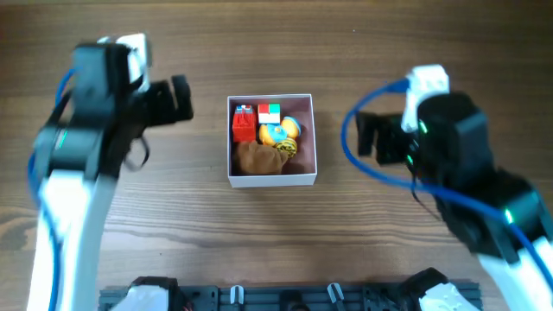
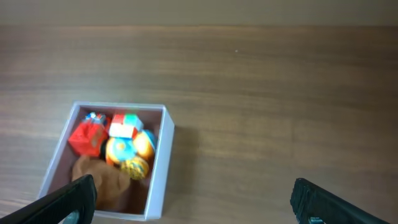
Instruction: Pack container
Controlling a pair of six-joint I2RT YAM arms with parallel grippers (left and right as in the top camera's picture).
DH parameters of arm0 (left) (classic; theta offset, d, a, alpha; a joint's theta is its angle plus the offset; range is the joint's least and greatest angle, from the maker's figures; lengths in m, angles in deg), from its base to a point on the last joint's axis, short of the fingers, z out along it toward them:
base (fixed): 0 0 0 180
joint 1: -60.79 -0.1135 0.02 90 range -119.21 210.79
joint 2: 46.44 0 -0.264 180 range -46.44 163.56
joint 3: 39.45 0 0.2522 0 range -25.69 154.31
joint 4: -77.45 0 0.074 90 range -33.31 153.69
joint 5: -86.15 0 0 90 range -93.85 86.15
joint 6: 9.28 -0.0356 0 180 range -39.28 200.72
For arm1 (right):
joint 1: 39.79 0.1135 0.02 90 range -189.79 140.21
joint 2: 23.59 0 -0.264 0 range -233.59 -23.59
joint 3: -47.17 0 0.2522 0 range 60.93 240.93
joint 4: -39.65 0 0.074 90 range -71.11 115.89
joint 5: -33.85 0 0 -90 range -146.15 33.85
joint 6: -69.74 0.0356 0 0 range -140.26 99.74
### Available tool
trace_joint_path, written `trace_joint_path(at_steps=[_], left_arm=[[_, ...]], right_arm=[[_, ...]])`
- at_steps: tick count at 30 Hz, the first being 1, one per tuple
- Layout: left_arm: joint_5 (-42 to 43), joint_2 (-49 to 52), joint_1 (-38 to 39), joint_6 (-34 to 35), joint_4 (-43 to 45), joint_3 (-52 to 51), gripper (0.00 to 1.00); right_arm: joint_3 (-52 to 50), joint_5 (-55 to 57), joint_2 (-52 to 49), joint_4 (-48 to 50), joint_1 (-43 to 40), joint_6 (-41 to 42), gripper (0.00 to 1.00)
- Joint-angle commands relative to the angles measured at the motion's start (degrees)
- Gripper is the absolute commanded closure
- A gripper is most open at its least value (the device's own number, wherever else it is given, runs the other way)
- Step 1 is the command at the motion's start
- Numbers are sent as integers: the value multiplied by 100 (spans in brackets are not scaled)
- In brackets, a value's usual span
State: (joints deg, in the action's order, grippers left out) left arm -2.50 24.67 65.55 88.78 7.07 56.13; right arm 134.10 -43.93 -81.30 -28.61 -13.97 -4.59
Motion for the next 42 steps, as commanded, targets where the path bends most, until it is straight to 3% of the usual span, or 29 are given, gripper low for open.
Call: trace_joint_path(at_steps=[1,5,10,31,34,36,42], left_arm=[[-55,-1257,-37,160,105,-859,0],[-35,-2979,-37,540,221,-2015,0],[-79,-4629,-37,791,201,-2809,0],[-79,-4809,-37,785,195,-2822,0],[-79,-4809,-37,785,195,-2822,0],[-79,-4809,-37,787,197,-2822,0],[-79,-4809,-37,785,195,-2822,0]], right_arm=[[-1021,494,994,9,192,533,0],[-2218,533,2476,-7,343,968,0],[-2765,629,3370,81,348,1062,0],[-2791,763,3355,225,295,828,0],[-3257,243,3661,1058,-393,55,0],[-3934,-446,4068,2159,-846,-439,0],[-5313,-1067,5366,4183,-1816,-566,0]])
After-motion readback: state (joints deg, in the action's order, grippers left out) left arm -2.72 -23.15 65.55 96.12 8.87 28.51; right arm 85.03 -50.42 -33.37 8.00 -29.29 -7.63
